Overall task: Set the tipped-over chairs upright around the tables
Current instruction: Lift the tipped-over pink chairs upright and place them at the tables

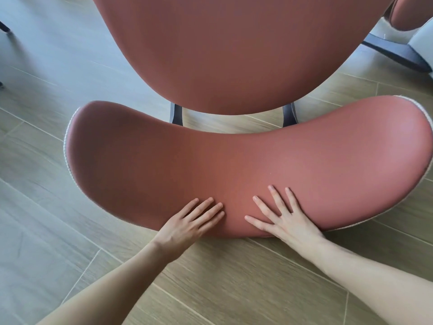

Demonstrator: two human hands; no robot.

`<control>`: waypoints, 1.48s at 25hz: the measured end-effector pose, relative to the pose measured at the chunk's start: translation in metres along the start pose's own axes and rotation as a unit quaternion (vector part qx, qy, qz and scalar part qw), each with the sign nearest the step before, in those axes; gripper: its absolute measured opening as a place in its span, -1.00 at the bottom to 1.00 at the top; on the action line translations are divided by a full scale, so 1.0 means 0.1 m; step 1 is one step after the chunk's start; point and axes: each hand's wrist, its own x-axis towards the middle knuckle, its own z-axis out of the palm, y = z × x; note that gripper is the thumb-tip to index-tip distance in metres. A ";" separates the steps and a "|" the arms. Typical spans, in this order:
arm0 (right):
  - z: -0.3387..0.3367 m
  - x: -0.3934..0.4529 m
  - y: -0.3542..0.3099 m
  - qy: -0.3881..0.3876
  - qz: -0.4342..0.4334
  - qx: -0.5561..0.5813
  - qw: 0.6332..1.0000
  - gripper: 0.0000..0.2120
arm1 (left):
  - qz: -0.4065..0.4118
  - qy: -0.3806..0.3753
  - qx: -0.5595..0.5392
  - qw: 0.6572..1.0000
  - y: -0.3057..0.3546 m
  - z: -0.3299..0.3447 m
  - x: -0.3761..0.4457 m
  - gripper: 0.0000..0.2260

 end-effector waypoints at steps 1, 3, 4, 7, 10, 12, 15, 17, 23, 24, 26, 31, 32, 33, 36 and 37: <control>0.01 0.00 0.00 0.002 -0.003 -0.003 1.000 0.07 | 0.010 -0.007 0.023 1.000 -0.02 0.02 0.00 -0.09; 0.02 0.00 0.02 0.006 -0.011 -0.014 1.000 0.06 | 0.023 -0.015 0.066 0.997 -0.04 0.05 0.01 -0.03; 0.02 -0.01 0.04 0.010 -0.020 -0.014 1.000 0.04 | 0.027 -0.016 0.080 0.996 -0.04 0.07 0.01 -0.02; 0.03 0.00 0.08 0.028 -0.021 -0.018 0.999 0.01 | 0.025 -0.001 0.128 0.991 -0.06 0.13 0.04 -0.05; 0.01 -0.02 0.07 0.015 -0.014 -0.015 1.000 0.01 | 0.007 -0.027 0.146 0.989 -0.05 0.07 0.06 0.00; -0.01 -0.02 0.05 0.007 -0.010 -0.025 1.000 0.04 | 0.010 -0.064 0.150 0.987 -0.05 0.00 0.07 0.08; -0.07 -0.05 0.08 0.008 -0.008 -0.022 1.000 0.09 | 0.009 -0.080 0.129 0.988 -0.08 -0.10 0.05 0.09; -0.29 -0.13 0.16 0.008 -0.014 -0.036 0.999 0.14 | 0.010 -0.079 0.131 0.988 -0.17 -0.36 0.00 0.06; -1.56 -0.70 0.71 -0.022 -0.048 -0.017 0.998 0.25 | 0.039 -0.073 0.093 0.992 -0.53 -1.67 -0.33 0.01; -1.82 -0.84 0.82 -0.036 -0.054 -0.015 0.998 0.28 | 0.042 -0.071 0.082 0.993 -0.58 -1.95 -0.39 0.01; -2.31 -1.09 1.02 -0.049 -0.061 -0.006 0.997 0.32 | 0.038 -0.070 0.064 0.995 -0.66 -2.47 -0.55 0.02; -3.46 -1.52 1.45 -0.101 -0.096 0.020 0.990 0.38 | 0.048 -0.106 0.031 0.993 -0.98 -3.65 -0.85 0.01; -3.68 -1.59 1.54 -0.108 -0.100 0.026 0.989 0.39 | 0.049 -0.117 0.024 0.992 -1.07 -3.89 -0.91 0.01; -3.87 -1.65 1.61 -0.113 -0.105 0.033 0.987 0.40 | 0.055 -0.125 0.018 0.990 -1.16 -4.09 -0.95 0.02; -4.38 -1.74 1.86 -0.138 -0.116 0.051 0.982 0.40 | 0.077 -0.159 0.009 0.984 -1.50 -4.65 -1.00 0.08; -4.52 -1.75 1.94 -0.141 -0.118 0.066 0.981 0.39 | 0.082 -0.169 0.001 0.982 -1.62 -4.80 -1.00 0.10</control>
